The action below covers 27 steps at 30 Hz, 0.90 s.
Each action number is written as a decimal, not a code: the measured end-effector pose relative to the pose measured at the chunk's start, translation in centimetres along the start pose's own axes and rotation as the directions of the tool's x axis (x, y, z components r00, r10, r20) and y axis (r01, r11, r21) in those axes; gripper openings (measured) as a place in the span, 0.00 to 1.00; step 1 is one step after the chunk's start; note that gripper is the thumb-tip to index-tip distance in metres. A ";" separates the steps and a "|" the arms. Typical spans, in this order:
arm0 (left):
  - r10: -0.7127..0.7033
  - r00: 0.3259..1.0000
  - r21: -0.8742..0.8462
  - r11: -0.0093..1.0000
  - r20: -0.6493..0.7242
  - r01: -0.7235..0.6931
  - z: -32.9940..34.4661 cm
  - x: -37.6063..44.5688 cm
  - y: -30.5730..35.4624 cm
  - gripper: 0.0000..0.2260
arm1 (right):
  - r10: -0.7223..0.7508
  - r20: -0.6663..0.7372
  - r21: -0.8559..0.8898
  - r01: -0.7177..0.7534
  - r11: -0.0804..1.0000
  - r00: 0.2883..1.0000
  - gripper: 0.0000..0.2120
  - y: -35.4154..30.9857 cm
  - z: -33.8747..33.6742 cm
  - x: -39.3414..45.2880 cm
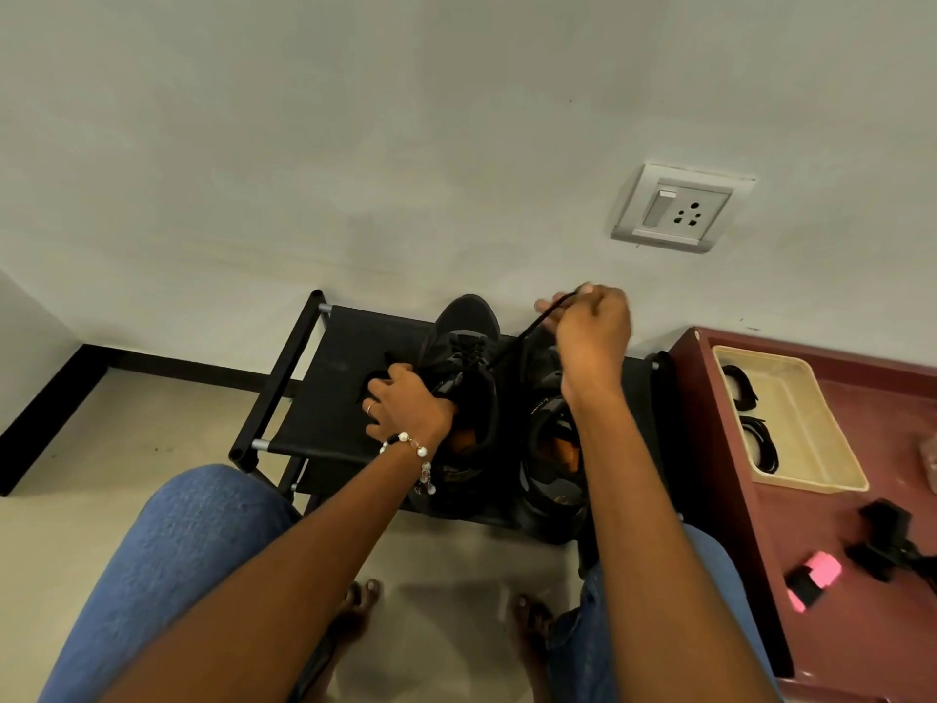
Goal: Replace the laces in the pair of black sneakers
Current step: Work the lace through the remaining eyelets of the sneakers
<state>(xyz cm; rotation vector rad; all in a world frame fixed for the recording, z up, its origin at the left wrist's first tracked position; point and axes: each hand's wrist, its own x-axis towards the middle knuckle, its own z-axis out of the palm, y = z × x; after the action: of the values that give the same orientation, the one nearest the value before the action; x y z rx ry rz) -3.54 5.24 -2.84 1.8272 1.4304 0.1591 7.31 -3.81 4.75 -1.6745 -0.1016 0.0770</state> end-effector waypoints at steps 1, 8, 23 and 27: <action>0.011 1.000 0.030 1.000 -0.024 -0.010 0.1 0.0 0.1 0.31 | 0.019 -0.023 0.156 -0.016 0.988 1.000 0.09 -0.7 -0.3 0.1; 0.007 0.999 0.039 0.999 -0.041 -0.005 0.4 0.3 0.1 0.27 | -0.176 0.289 -0.235 0.248 0.940 0.941 0.06 1.7 -0.1 0.2; 0.007 0.999 0.009 1.000 -0.045 -0.006 0.3 0.2 0.2 0.29 | 0.115 0.364 0.116 -0.168 0.979 0.924 0.09 0.7 0.0 -0.9; 0.009 0.999 0.003 1.000 -0.032 -0.008 0.3 0.2 0.2 0.29 | -0.089 0.400 0.743 -0.266 0.614 0.912 0.05 -2.1 -1.4 -0.3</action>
<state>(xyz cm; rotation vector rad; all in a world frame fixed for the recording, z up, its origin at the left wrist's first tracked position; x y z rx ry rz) -3.13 5.24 -2.95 1.8404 1.4454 0.1915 7.09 -5.01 7.03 -0.7323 -0.2546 0.4853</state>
